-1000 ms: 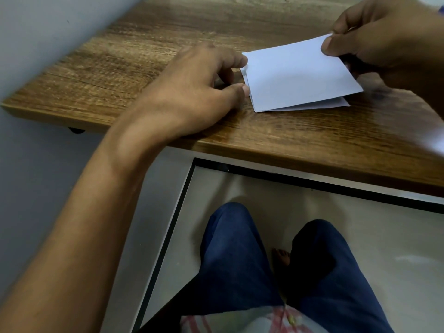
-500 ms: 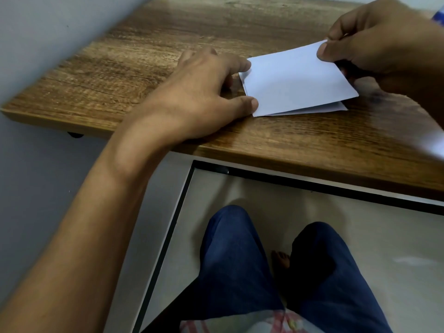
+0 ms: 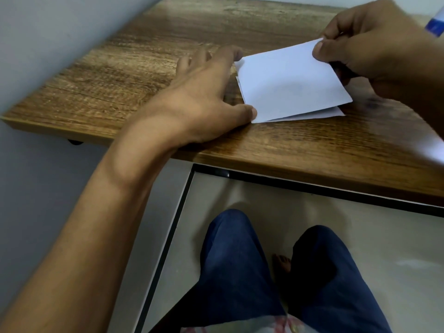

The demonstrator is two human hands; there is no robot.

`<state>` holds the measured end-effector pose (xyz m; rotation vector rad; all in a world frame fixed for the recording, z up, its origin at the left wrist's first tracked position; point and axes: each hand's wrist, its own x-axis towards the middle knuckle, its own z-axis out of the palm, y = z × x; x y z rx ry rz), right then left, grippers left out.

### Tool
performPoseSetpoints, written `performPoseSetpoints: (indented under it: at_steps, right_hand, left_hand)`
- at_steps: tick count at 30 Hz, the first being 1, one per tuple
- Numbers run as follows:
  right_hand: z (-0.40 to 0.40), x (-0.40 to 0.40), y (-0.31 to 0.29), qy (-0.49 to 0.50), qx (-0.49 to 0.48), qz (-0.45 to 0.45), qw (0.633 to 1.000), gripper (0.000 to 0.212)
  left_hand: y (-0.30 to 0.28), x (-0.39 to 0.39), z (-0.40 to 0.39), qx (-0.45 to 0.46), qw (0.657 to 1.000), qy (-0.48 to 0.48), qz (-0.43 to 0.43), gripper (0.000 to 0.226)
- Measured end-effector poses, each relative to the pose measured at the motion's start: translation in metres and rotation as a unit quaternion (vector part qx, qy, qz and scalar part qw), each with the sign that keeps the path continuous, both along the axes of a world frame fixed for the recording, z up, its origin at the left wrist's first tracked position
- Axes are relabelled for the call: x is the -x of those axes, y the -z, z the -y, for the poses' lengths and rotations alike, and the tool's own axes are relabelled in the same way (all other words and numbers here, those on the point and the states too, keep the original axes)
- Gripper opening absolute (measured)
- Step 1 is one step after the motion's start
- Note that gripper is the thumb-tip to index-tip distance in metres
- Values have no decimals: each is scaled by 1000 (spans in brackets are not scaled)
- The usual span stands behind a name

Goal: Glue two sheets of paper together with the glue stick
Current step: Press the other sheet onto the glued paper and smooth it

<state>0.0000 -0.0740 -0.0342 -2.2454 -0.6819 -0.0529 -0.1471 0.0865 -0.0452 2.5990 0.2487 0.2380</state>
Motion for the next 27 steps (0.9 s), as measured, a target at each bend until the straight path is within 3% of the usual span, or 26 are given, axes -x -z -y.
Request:
performPoseSetpoints:
  at_steps: [5,12,19,27]
  right_hand:
    - [-2,-2,1,5,0,-3,1000,23]
    - [-3,-4,2,10,8,-8,1000,8]
    - [-4,-6,3,18,12,-9,1000,11]
    - [-2,-6,1,17,38,-17,999,12]
  left_hand:
    - [0,-2,-1,-5,1000,6,-8,68]
    - [0,-3,-1,-28,999,-2,-27,64]
    - [-2,-2,1,-29,999,9,-28,44]
    - [-1,-4,-2,-57,998,12,-37,45]
